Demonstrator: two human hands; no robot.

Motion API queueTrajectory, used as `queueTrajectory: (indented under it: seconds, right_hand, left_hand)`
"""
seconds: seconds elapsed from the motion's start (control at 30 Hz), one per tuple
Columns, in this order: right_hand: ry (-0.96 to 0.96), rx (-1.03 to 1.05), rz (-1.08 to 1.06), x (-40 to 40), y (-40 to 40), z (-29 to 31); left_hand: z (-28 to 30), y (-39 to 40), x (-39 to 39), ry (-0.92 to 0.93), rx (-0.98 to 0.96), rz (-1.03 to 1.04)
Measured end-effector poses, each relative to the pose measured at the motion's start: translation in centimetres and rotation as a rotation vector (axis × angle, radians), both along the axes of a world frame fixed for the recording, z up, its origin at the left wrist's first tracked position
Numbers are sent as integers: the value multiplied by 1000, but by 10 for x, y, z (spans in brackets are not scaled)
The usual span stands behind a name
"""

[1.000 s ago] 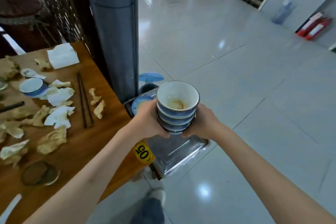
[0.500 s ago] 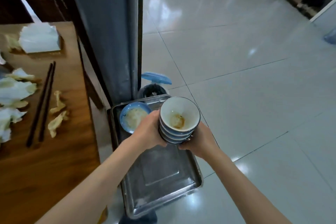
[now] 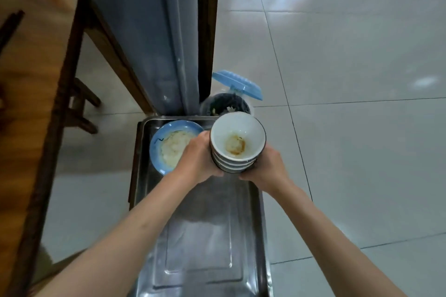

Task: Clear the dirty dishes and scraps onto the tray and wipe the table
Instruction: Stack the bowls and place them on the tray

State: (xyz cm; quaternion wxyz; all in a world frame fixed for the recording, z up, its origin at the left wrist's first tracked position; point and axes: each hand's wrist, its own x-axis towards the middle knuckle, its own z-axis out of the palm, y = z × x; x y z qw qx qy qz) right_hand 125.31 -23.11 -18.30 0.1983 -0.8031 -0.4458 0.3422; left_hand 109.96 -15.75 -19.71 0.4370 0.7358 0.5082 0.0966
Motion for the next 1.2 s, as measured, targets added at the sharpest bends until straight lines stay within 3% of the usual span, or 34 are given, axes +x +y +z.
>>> queueTrajectory:
  seconds: [0.5,1.2]
  right_hand:
    - [3,2,138,46,48,-105]
    - [59,29,134,43,50,-121]
  left_hand:
    - [-91,31,41,297,205,54]
    - [-110,28,39,352,258,45]
